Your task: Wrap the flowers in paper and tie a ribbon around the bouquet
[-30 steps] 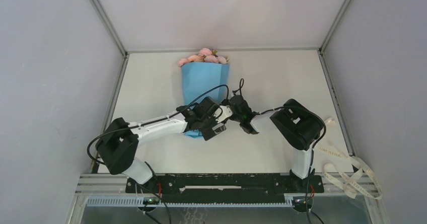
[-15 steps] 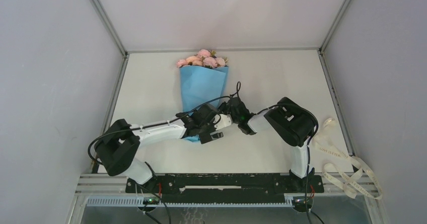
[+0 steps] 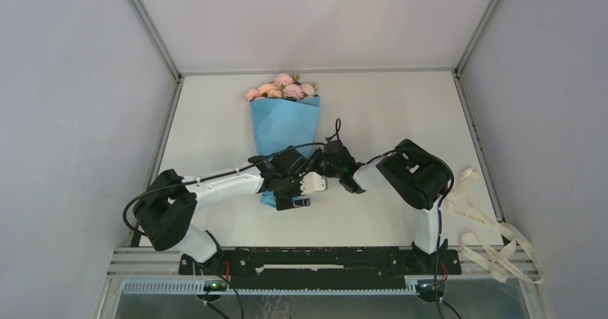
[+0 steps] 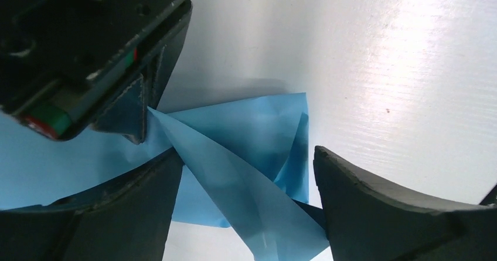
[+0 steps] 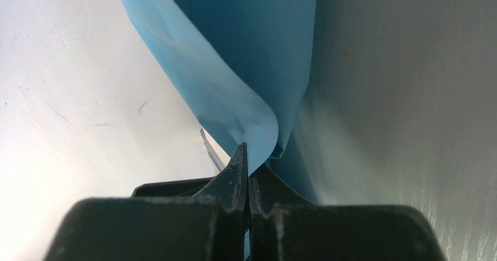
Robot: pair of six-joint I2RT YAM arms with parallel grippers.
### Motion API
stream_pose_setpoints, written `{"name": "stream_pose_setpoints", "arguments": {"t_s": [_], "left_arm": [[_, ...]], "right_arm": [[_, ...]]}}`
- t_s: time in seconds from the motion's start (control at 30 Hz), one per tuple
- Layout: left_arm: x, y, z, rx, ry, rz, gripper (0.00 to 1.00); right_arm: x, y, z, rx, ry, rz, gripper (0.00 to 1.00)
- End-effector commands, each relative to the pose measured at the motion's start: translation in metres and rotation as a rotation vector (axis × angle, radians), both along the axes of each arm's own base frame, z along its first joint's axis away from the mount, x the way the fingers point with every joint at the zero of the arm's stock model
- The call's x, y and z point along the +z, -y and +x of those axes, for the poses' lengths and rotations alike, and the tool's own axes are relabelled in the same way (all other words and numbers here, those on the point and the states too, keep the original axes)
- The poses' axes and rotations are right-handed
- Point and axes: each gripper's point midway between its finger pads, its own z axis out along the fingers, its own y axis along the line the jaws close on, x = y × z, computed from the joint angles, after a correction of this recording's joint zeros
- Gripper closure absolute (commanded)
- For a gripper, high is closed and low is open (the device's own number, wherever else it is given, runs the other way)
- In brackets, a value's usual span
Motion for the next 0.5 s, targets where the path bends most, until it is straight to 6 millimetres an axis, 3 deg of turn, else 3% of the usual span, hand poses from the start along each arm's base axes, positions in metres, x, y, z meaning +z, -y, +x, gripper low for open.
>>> {"name": "stream_pose_setpoints", "arguments": {"t_s": [0.0, 0.1, 0.2, 0.3, 0.47], "left_arm": [[-0.016, -0.016, 0.0, -0.074, -0.003, 0.077, 0.14], [-0.028, -0.016, -0.015, -0.122, -0.086, 0.086, 0.19], [-0.036, -0.021, -0.027, -0.151, -0.157, 0.116, 0.23], [-0.04, -0.024, -0.033, -0.172, -0.179, 0.119, 0.24], [-0.041, -0.023, -0.033, -0.164, -0.195, 0.096, 0.24]], "right_arm": [[0.03, -0.006, 0.0, 0.025, 0.081, 0.05, 1.0], [0.03, -0.006, -0.003, 0.046, 0.088, 0.043, 0.92], [0.042, 0.002, -0.002, 0.062, 0.157, -0.004, 0.67], [0.052, 0.022, 0.003, 0.08, 0.22, -0.114, 0.48], [0.071, 0.067, 0.01, 0.047, 0.294, -0.271, 0.37]]}}
